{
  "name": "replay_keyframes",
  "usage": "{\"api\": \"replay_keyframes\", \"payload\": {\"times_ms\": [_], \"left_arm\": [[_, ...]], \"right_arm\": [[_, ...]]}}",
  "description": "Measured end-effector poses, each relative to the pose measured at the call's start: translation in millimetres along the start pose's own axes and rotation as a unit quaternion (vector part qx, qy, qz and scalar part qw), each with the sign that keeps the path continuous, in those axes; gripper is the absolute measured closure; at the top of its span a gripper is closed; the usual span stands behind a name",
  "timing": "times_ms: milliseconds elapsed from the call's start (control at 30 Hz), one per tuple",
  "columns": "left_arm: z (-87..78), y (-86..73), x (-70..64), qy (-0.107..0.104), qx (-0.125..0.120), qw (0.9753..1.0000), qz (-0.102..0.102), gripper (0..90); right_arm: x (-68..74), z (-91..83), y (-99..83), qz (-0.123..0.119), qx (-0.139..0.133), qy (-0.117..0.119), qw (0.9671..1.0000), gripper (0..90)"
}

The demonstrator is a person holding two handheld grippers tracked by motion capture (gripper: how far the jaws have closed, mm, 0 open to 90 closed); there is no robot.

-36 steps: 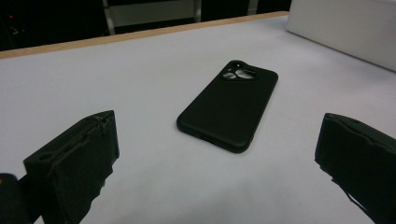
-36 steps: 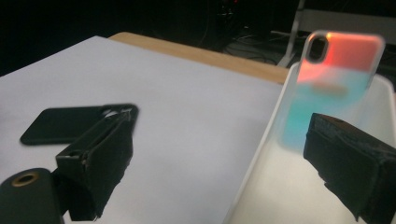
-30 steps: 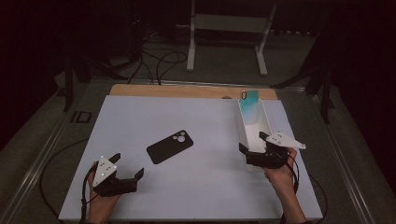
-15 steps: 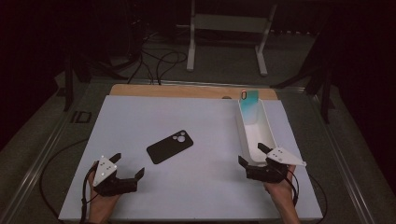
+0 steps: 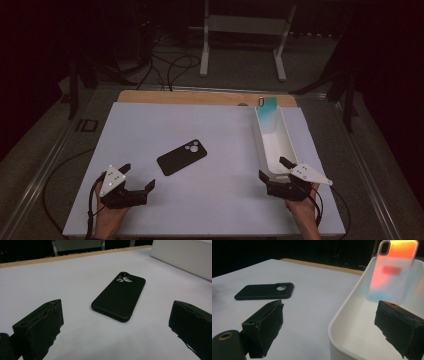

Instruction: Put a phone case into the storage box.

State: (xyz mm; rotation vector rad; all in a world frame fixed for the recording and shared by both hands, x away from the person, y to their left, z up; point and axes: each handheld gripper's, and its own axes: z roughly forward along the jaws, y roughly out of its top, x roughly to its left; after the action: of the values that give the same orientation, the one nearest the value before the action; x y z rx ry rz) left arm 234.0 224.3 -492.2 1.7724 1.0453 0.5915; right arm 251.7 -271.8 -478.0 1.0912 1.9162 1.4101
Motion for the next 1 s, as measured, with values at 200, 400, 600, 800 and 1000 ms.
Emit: {"api": "replay_keyframes", "payload": {"times_ms": [200, 400, 600, 800, 1000], "left_arm": [[0.6, 15.6, 3.4, -0.012, 0.007, 0.9999, 0.002, 0.2], [7.1, 27.6, 6.3, -0.023, 0.022, 0.9995, 0.008, 0.2], [19.9, 37.3, 8.4, -0.038, 0.043, 0.9982, 0.016, 0.2], [36.1, 43.5, 10.5, -0.052, 0.06, 0.9967, 0.018, 0.2], [53.6, 49.4, 11.5, -0.056, 0.085, 0.9945, 0.027, 0.6]], "right_arm": [[-0.4, 1.0, -0.7, 0.002, 0.0, -0.002, 1.0, 8.3], [-0.5, 1.4, -1.1, 0.001, -0.001, -0.001, 1.0, 8.3], [-1.5, 1.7, -0.8, 0.003, -0.003, -0.003, 1.0, 8.3], [-2.5, 1.3, -0.8, 0.005, -0.004, -0.003, 1.0, 8.3], [-2.4, 1.3, -0.5, 0.007, -0.003, -0.002, 1.0, 8.3]]}}
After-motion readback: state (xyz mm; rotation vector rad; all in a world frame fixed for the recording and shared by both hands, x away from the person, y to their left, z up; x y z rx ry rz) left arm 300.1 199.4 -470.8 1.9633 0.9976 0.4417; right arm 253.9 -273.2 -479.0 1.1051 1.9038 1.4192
